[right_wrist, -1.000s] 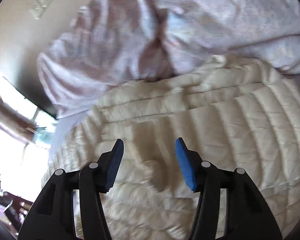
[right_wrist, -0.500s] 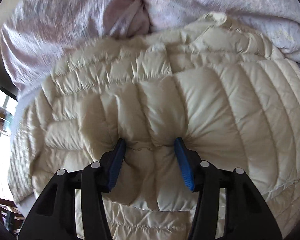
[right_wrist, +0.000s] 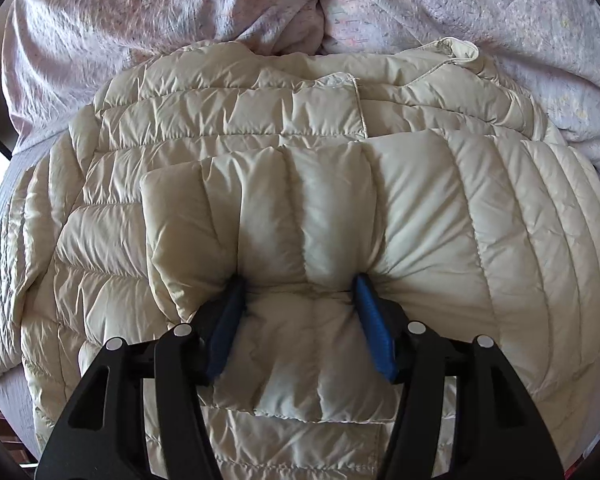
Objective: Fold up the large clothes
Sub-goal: 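Fold the held sleeve across the coat body and release with the right gripper, then grasp the other sleeve cuff with the left gripper and lift it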
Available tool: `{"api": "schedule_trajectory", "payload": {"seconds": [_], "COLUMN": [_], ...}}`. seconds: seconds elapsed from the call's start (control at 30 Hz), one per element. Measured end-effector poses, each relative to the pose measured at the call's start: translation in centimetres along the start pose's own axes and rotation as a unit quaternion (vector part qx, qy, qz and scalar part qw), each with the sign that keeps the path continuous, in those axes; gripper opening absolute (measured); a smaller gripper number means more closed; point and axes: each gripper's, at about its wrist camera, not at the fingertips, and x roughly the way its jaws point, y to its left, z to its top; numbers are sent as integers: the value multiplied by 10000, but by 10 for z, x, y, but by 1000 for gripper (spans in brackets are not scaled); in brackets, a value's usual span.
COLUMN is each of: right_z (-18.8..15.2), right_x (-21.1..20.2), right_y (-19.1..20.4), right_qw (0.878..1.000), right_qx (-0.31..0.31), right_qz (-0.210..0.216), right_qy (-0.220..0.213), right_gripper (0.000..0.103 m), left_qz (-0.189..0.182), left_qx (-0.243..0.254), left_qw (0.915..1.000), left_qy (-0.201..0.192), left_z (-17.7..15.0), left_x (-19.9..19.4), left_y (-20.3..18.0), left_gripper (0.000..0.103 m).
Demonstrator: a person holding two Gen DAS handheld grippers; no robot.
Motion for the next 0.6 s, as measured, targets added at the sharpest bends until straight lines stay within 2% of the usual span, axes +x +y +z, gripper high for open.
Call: {"api": "schedule_trajectory", "payload": {"seconds": [0.13, 0.3, 0.43, 0.6], "right_z": [-5, -3, -2, -4], "right_x": [-4, -6, -6, -7], "right_y": [1, -1, -1, -1], "right_qw": [10000, 10000, 10000, 9999], "right_qx": [-10, -26, -31, -45], "right_qz": [16, 41, 53, 77], "right_qy": [-5, 0, -26, -59], "right_gripper": [60, 60, 60, 60], "left_qz": [-11, -227, -182, -308], "left_qx": [-319, -795, -1056, -1287], "left_qw": [9994, 9961, 9935, 9897], "left_qy": [120, 300, 379, 555], "left_z": [12, 19, 20, 19], "left_x": [16, 34, 42, 54], "left_y": [22, 41, 53, 62], "left_gripper": [101, 101, 101, 96]}}
